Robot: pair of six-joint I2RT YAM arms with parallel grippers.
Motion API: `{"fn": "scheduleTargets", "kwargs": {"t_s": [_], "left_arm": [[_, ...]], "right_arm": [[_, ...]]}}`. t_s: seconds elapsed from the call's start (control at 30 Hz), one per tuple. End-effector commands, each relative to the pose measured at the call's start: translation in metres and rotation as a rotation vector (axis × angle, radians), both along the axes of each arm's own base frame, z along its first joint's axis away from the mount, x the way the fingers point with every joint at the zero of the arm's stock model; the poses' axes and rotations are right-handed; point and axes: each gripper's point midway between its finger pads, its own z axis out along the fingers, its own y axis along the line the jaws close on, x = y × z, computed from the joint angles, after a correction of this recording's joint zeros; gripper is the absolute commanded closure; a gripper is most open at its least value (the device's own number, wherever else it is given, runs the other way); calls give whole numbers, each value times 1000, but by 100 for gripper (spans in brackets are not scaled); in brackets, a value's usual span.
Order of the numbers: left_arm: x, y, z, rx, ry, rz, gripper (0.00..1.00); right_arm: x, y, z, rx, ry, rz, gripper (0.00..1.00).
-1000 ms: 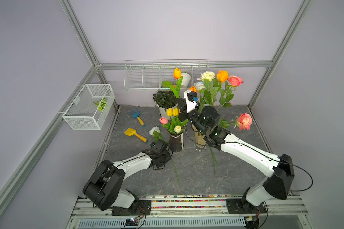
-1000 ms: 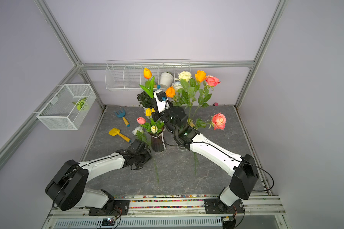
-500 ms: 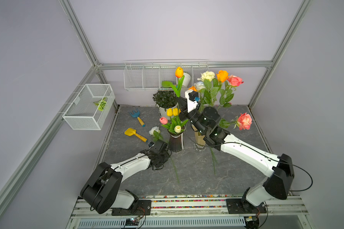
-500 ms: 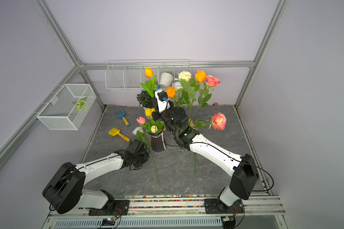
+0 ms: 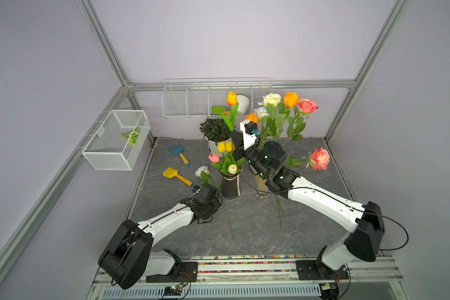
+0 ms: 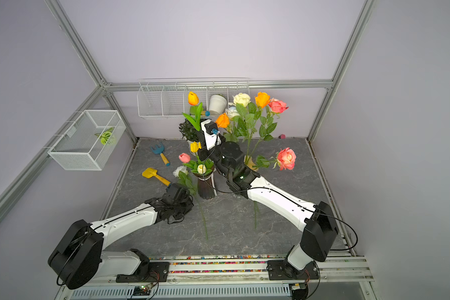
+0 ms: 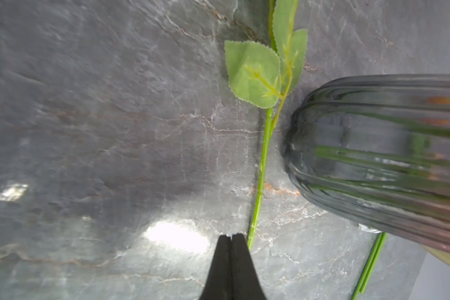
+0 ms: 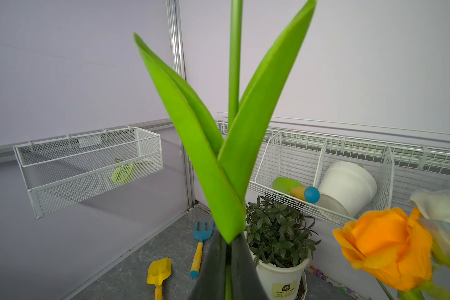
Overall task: Arrange the flowers in different vases according to their variety
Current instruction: Insert the flower into the vase.
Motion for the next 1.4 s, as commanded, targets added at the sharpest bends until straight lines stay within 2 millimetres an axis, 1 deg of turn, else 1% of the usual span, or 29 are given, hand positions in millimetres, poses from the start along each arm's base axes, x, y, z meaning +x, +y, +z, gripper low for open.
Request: {"fn": "scheduleTargets", "kwargs": {"t_s": [0.0, 0.07, 0.1, 0.17, 0.2, 0.23, 0.27, 0.3, 0.4, 0.43, 0.6, 0.67, 0.73, 0.77, 0.9, 0.97, 1.03, 1.07, 1.13, 1.27, 1.37], "left_arm": [[0, 6, 1, 5, -14, 17, 100], [0, 6, 1, 4, -15, 16, 100], [0, 5, 2, 2, -17, 17, 100], [0, 6, 2, 2, -18, 17, 100], [0, 5, 3, 2, -19, 16, 100], [0, 6, 2, 2, -19, 15, 100], [0, 6, 3, 2, -20, 16, 100], [0, 6, 3, 3, -20, 14, 100], [0, 6, 4, 0, -22, 14, 100], [0, 6, 4, 0, -23, 15, 100], [1, 4, 8, -8, -32, 10, 100], [2, 1, 12, -19, -32, -1, 100], [2, -2, 15, -28, -31, -10, 91], [2, -3, 17, -32, -29, -16, 85], [2, -4, 20, -34, -22, -18, 67], [2, -5, 19, -31, -12, -19, 59], [2, -7, 16, -26, 1, -21, 57], [3, -8, 15, -28, 5, -25, 57], [6, -13, 12, -36, 10, -30, 56], [14, -20, 5, -19, 36, -45, 55], [16, -23, -5, 24, 85, -59, 47]], "right_arm": [[-1, 3, -5, 6, 17, 5, 100], [-1, 4, -6, -2, 20, 7, 99], [0, 5, -7, -8, 21, 6, 88], [0, 4, -7, -15, 19, 4, 58], [-1, 4, -7, -16, 17, 4, 45], [-1, 3, -6, -18, 17, -1, 37], [-1, 3, -7, -22, 19, 0, 32], [-2, 2, -6, -25, 21, -1, 29], [-6, -3, -4, -31, 40, -3, 23], [-7, -6, -5, -37, 52, -7, 20], [-19, -24, -4, -66, 79, -26, 2], [-25, -32, 0, -72, 75, -30, 1], [-33, -39, 7, -68, 68, -20, 1], [-38, -42, 11, -64, 64, -13, 1], [-60, -59, 31, -40, 42, 16, 1], [-70, -69, 39, -38, 45, 21, 7], [-79, -79, 45, -43, 54, 21, 17], [-83, -84, 46, -48, 63, 18, 22], [-90, -96, 48, -58, 76, 3, 31], [-103, -119, 46, -86, 98, -26, 34], [-111, -132, 43, -88, 110, -40, 35]]}}
